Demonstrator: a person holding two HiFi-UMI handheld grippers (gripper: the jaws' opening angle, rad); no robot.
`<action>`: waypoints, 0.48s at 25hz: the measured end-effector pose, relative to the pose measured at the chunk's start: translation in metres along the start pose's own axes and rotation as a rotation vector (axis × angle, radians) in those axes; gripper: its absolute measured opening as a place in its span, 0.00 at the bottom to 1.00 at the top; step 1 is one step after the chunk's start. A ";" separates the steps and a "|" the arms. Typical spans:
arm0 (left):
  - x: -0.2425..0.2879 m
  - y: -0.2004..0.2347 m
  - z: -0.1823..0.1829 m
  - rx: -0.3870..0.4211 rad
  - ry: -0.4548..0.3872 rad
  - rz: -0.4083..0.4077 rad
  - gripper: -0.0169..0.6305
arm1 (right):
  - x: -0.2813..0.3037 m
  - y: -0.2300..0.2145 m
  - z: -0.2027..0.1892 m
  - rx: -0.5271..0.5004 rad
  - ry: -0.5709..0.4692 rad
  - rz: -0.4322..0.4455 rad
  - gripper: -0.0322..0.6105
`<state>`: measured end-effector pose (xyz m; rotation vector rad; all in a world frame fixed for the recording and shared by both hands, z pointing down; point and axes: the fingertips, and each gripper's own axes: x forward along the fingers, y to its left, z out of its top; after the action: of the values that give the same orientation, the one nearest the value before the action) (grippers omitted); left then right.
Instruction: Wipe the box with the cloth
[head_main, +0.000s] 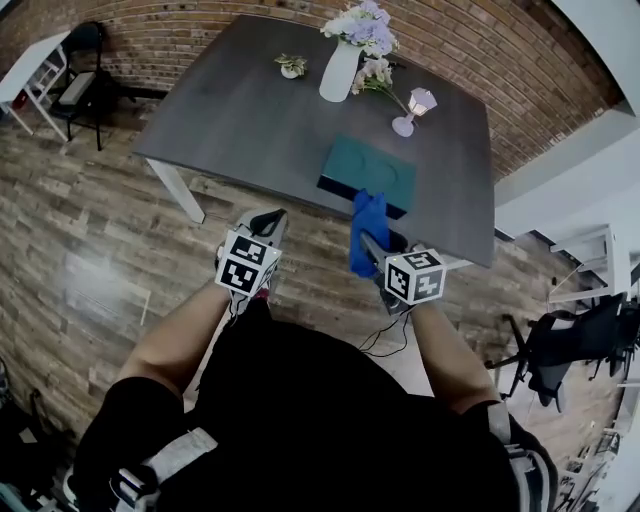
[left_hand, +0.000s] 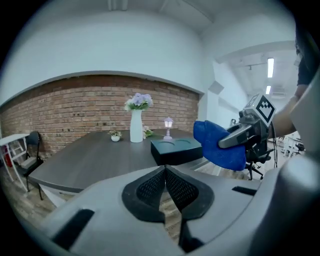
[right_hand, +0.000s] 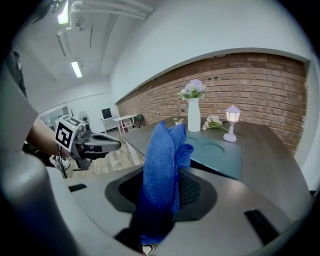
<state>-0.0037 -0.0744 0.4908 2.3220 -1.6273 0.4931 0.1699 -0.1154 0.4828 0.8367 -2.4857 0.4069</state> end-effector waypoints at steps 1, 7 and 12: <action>0.008 0.007 0.001 -0.015 0.001 -0.004 0.04 | 0.012 0.005 0.011 -0.029 0.011 0.022 0.27; 0.040 0.073 0.019 -0.047 -0.014 -0.017 0.04 | 0.086 0.019 0.074 -0.144 0.055 0.090 0.27; 0.038 0.144 0.018 -0.093 -0.025 0.025 0.04 | 0.157 0.043 0.099 -0.303 0.131 0.139 0.27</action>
<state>-0.1248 -0.1623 0.4934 2.2514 -1.6562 0.3869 -0.0009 -0.2001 0.4781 0.5020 -2.4089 0.1206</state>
